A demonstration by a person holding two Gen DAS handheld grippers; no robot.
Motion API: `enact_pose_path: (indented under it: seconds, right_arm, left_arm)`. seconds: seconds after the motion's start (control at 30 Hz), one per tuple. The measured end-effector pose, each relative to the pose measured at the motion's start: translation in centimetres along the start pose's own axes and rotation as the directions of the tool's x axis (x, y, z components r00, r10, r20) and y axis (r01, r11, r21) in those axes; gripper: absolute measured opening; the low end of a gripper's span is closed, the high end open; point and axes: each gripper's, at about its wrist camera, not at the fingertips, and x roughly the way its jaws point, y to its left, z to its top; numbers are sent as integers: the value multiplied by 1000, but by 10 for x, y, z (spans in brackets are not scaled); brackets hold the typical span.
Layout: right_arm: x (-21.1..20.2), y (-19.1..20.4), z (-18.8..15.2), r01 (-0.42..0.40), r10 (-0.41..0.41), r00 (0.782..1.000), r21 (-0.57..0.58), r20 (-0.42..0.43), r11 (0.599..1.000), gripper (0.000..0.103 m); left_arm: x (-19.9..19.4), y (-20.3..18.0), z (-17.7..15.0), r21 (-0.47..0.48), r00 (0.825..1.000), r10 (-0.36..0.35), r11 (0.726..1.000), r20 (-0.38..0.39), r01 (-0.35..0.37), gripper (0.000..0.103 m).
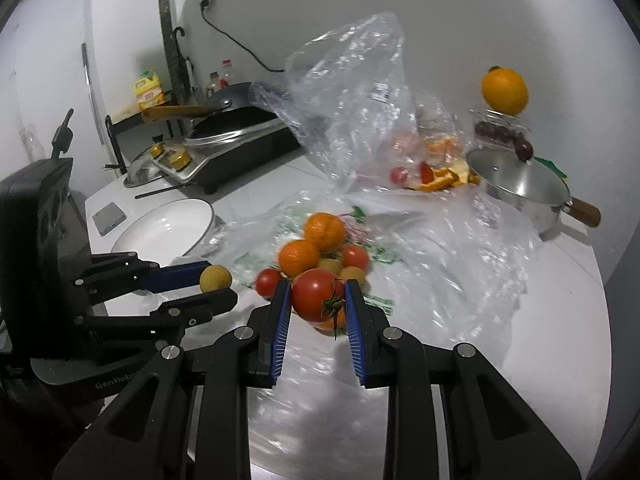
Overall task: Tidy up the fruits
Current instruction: 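Carry the red tomato in the right gripper while the left carries the yellow one to the plate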
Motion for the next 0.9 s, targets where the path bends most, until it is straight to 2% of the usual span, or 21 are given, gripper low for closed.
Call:
enact_pose_path:
  seconds: [0.47, 0.9]
  right_arm:
    - [28, 58, 20, -29, 26, 999, -79, -34, 996, 29]
    - [61, 100, 39, -51, 42, 997, -147, -68, 988, 29]
  left_arm:
    - [-23, 62, -9, -41, 996, 65, 997, 53, -63, 32]
    - [-26, 109, -19, -95, 993, 104, 991, 63, -98, 32]
